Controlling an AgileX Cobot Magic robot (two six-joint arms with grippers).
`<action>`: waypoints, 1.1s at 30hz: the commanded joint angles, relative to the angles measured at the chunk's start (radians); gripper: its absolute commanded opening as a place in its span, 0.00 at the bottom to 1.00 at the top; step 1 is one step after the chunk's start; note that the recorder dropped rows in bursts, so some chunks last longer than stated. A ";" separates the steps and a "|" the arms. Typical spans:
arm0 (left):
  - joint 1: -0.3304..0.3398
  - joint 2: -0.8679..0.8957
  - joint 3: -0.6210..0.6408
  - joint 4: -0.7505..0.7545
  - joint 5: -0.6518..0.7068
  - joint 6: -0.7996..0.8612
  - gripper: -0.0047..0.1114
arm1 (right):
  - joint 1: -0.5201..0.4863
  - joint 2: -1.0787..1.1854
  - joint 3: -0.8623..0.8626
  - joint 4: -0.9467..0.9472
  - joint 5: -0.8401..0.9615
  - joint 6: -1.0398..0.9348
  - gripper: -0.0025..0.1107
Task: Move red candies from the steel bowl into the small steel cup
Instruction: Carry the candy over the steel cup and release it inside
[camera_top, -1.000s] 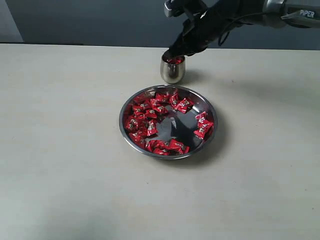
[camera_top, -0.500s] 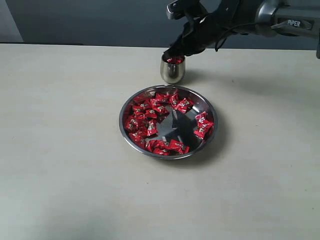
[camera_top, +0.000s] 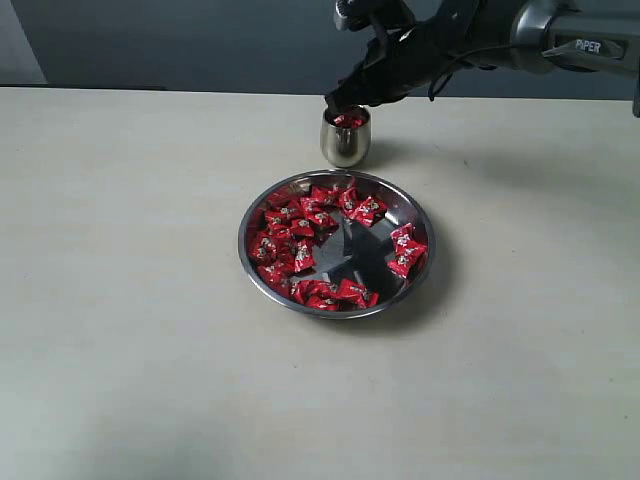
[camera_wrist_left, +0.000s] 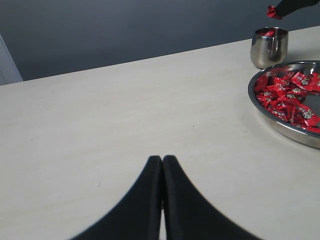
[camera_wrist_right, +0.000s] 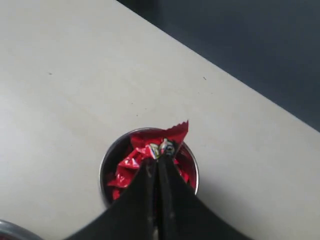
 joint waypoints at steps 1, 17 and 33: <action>-0.003 -0.004 -0.001 -0.001 -0.009 -0.005 0.04 | -0.008 -0.004 -0.005 0.010 -0.004 -0.005 0.02; -0.003 -0.004 -0.001 -0.001 -0.009 -0.005 0.04 | -0.008 -0.004 -0.005 0.011 0.031 0.013 0.23; -0.003 -0.004 -0.001 -0.001 -0.009 -0.005 0.04 | -0.008 -0.076 -0.005 0.009 0.376 0.015 0.23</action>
